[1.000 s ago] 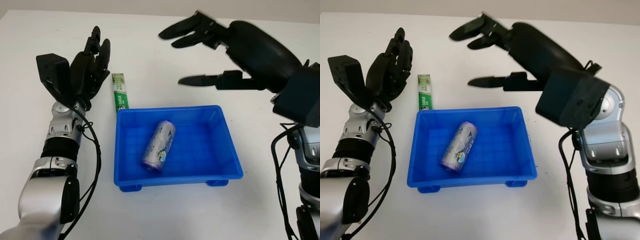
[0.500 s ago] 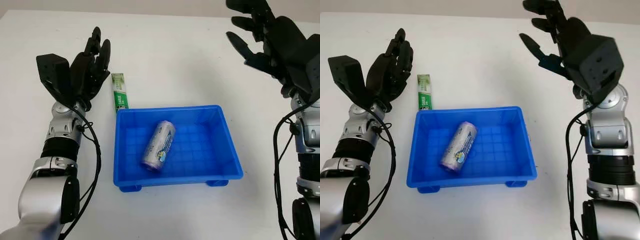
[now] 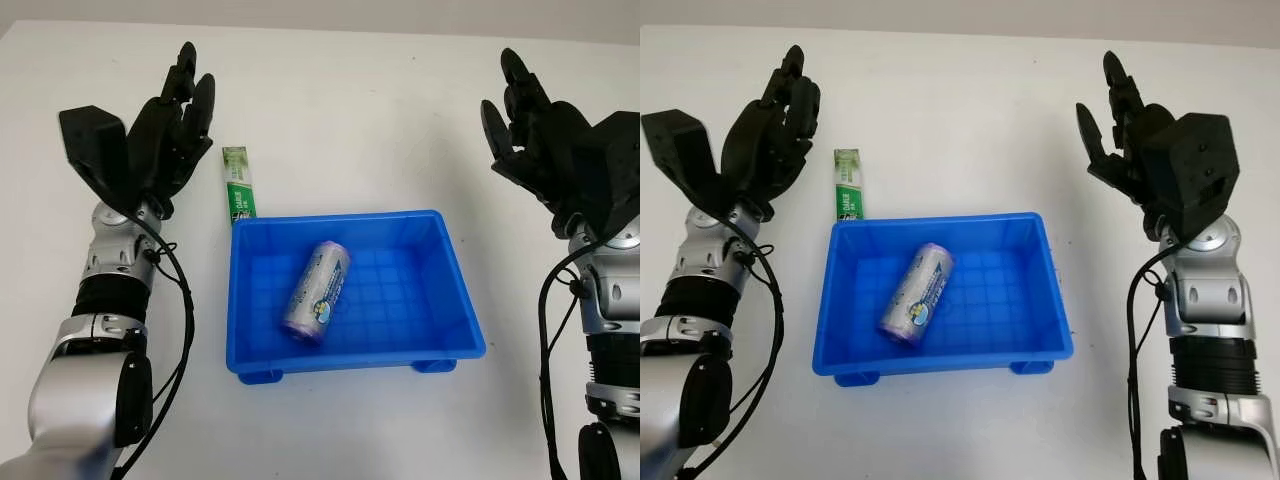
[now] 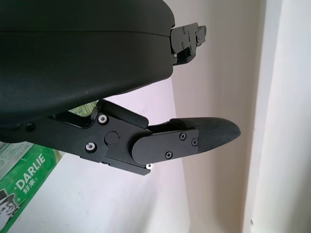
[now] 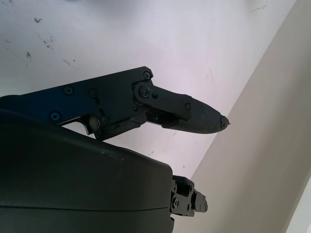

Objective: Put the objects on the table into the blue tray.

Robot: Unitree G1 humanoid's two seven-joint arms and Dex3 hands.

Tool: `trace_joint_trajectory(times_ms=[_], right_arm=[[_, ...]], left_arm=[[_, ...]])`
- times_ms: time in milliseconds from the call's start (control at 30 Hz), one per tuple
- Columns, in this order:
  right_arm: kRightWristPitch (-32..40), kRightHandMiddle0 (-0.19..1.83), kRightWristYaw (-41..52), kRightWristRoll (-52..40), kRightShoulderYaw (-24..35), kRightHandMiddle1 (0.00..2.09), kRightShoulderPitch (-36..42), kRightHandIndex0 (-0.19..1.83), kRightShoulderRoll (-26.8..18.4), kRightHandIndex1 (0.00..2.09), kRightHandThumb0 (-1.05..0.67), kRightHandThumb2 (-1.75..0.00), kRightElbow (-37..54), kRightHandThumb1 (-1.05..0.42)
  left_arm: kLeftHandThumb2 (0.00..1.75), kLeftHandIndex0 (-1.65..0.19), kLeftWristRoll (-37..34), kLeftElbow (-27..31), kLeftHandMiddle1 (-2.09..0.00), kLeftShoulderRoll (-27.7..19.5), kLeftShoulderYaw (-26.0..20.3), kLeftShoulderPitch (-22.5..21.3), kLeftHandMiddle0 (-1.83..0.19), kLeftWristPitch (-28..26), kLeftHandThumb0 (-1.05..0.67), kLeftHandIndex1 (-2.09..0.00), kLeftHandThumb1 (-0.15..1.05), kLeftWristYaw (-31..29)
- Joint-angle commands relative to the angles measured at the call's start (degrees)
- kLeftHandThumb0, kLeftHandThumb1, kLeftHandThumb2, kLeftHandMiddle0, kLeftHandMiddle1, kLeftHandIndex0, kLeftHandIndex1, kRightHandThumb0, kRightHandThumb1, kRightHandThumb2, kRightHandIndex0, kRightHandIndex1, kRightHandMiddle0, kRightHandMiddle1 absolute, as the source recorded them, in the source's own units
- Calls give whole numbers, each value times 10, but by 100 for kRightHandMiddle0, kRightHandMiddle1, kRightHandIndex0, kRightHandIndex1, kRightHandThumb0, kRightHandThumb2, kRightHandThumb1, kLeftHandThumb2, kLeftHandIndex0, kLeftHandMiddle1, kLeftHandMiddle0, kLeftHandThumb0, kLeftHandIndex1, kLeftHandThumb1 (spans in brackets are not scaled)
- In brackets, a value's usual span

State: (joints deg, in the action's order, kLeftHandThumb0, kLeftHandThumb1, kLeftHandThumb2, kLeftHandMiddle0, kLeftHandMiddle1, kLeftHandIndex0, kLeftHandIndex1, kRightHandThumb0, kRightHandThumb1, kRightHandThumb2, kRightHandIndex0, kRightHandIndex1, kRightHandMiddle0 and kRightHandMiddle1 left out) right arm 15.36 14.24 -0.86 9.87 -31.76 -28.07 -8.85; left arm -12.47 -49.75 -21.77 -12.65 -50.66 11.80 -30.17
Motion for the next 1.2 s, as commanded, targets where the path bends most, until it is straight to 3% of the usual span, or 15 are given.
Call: trace_joint_trajectory(times_ms=[0, 100, 233, 467, 667, 833, 1167], right_arm=[[4, -19, -4, -5, 4, 4, 7, -19, 3, 1, -69, -64, 15, -105], [2, -19, -7, -6, 4, 5, 9, -19, 6, 2, -70, -63, 17, -105], [-1, -19, -5, -7, 1, 3, 10, -19, 7, 1, -68, -64, 15, -105], [1, -19, 2, -9, 2, 2, 10, -19, 6, 0, -65, -67, 11, -105], [2, -19, 5, -24, 7, 0, 7, -19, 10, 0, -64, -68, 4, -105], [19, -19, 1, -28, 6, 1, 8, -19, 12, 0, -64, -68, 15, -105], [22, -19, 1, -35, 8, 0, 10, -19, 13, 0, -63, -68, 14, -105]], left_arm=[[34, 9, 28, -22, -7, -49, 17, -30, 11, 25, -64, -8, 105, -31], [10, -1, 66, -62, -8, -107, 47, -78, -2, 32, -63, -10, 94, -107], [3, -3, 132, -81, -6, -157, 101, -130, -3, 95, -50, -8, 81, -176], [4, -9, 249, -52, -8, -199, 189, -165, -9, 176, -33, -8, 74, -192], [6, -16, 276, -38, -8, -196, 221, -169, -17, 217, -21, -9, 77, -202], [7, -19, 316, -53, -5, -189, 252, -173, -16, 295, -27, -8, 82, -166], [6, -21, 513, -55, -6, -215, 349, -178, -16, 452, -20, -8, 83, 32]])
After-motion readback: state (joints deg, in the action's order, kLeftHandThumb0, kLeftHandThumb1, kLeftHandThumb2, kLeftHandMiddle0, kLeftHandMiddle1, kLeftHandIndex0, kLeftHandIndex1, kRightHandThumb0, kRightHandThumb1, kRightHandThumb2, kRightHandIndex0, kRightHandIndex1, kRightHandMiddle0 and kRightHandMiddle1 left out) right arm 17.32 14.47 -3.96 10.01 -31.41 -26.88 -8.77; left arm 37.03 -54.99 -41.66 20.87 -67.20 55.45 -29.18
